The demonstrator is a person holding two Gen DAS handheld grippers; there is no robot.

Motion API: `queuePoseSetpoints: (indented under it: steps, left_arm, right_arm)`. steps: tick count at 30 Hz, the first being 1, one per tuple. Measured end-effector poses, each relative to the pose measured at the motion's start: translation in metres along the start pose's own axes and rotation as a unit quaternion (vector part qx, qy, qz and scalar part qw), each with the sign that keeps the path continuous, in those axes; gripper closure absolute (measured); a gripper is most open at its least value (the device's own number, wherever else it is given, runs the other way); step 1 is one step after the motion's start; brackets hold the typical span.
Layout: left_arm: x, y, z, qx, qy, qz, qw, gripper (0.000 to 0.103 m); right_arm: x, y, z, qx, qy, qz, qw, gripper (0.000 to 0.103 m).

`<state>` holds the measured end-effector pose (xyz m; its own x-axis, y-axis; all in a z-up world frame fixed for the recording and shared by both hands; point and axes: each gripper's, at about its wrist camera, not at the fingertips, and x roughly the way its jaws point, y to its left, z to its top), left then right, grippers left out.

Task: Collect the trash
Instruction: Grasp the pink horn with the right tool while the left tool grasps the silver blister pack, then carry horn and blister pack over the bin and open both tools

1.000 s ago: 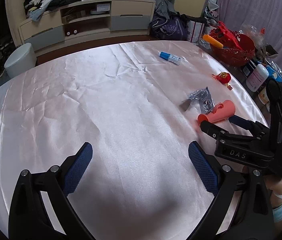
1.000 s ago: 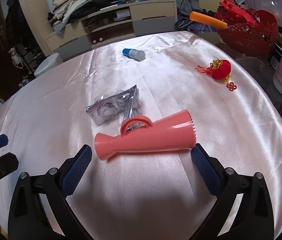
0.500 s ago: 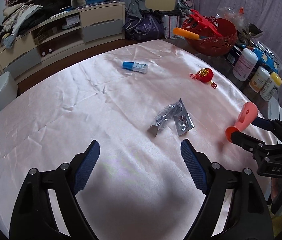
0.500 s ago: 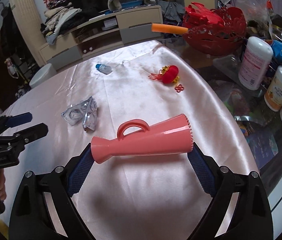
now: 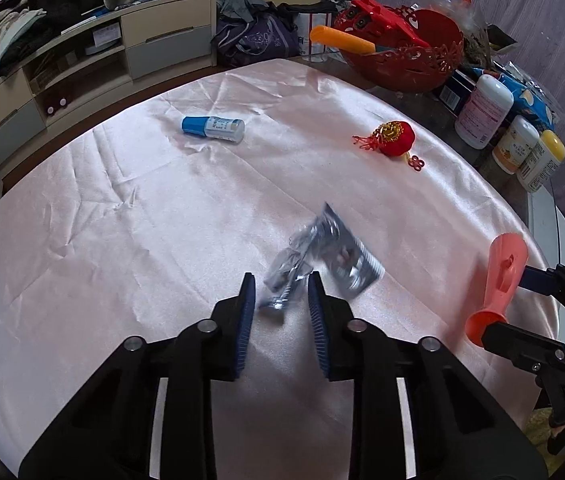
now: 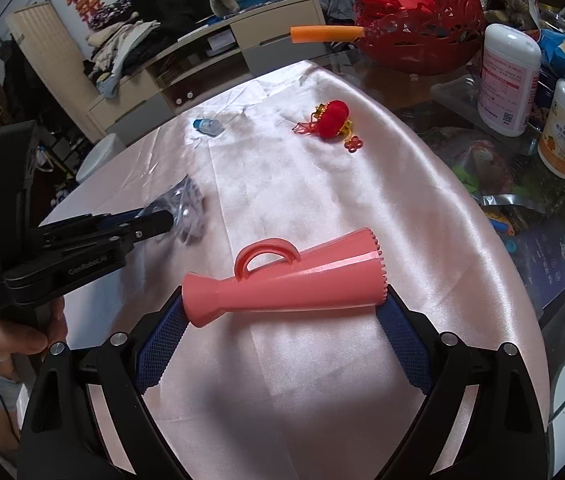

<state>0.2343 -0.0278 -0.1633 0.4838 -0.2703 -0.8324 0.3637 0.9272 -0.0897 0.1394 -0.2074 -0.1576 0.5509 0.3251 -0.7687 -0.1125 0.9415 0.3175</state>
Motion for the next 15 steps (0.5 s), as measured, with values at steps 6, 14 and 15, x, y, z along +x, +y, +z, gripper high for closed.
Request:
queuePoseSetpoints:
  steps: [6,14,15]
  left_arm:
    - [-0.023,-0.007,-0.008,-0.001,-0.006,0.008,0.9999,0.086]
    - [-0.081,-0.031,-0.053,-0.041,-0.01,-0.011,0.9991,0.086]
    - [-0.086,-0.035,-0.062,-0.045,-0.009,-0.012,0.9989,0.086]
  right_arm:
    - [-0.013,0.01,-0.004,-0.014,-0.009,0.006,1.0,0.011]
    - [-0.06,0.011,-0.025,-0.037,-0.045,-0.016,0.998,0.011]
    - [-0.066,0.01,-0.029,-0.038,-0.048,-0.018,0.998,0.011]
